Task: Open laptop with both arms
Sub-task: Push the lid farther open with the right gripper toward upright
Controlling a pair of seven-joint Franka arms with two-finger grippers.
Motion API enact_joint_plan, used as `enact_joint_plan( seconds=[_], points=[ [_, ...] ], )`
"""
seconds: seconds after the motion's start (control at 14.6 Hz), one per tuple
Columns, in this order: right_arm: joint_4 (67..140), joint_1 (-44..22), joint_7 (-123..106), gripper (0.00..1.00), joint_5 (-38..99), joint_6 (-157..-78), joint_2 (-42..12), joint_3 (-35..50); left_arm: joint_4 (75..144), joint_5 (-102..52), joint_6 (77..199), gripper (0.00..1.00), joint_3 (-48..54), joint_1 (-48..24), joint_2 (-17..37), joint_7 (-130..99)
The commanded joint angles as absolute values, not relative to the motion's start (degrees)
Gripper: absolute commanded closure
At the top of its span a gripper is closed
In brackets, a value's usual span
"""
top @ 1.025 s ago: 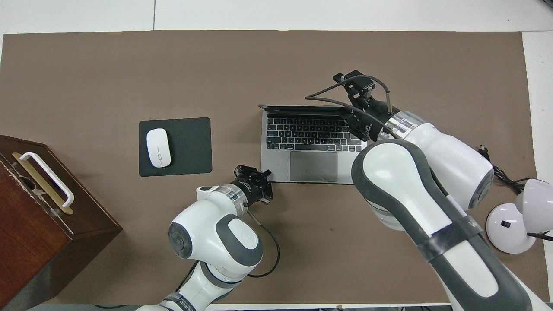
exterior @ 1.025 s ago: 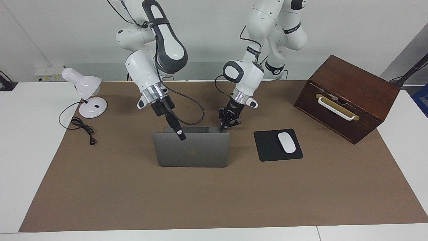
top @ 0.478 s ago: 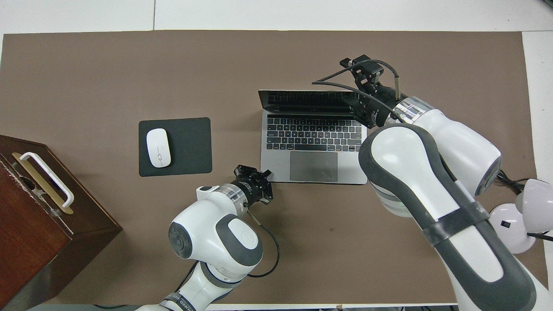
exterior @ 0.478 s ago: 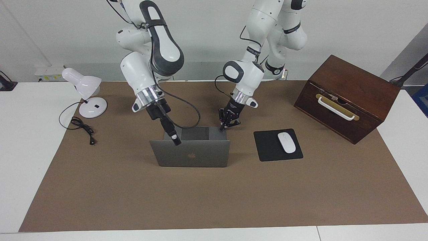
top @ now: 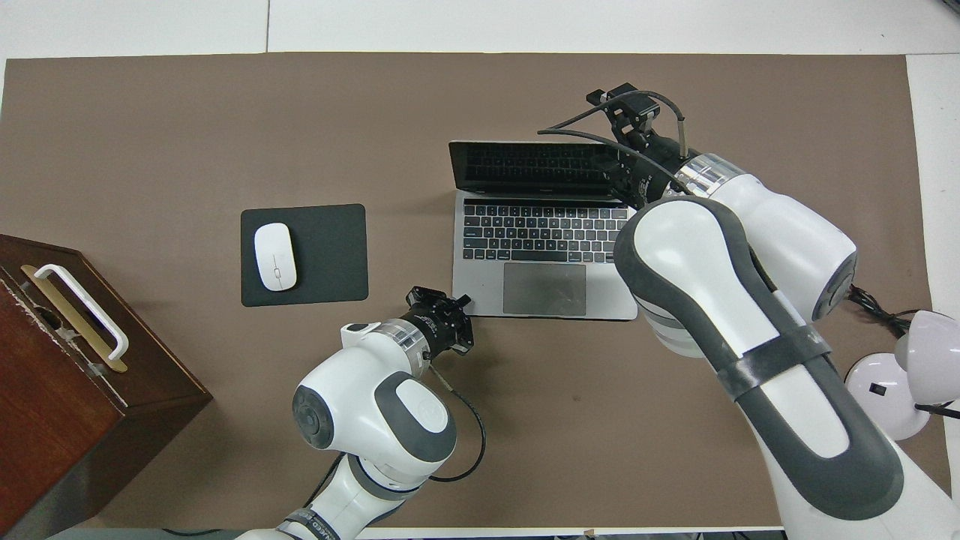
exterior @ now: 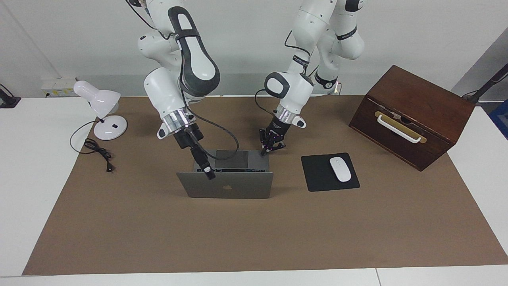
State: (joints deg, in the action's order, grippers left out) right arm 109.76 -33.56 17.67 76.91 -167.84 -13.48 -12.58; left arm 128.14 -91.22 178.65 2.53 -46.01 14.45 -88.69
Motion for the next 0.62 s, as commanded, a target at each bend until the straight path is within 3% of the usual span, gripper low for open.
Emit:
enact_joint_plan(
  seconds=[0.0, 0.55],
  points=[
    [105.9, -33.6, 15.5, 0.00, 79.4, -165.2, -15.5, -14.1, 126.8, -90.4, 179.1, 1.00, 2.4, -45.4, 17.3, -88.2],
    [104.6, -33.6, 18.3, 0.00, 79.3, -163.8, -15.6, -14.8, 126.8, -90.4, 179.1, 1.00, 2.4, -45.3, 17.3, -88.2]
  ],
)
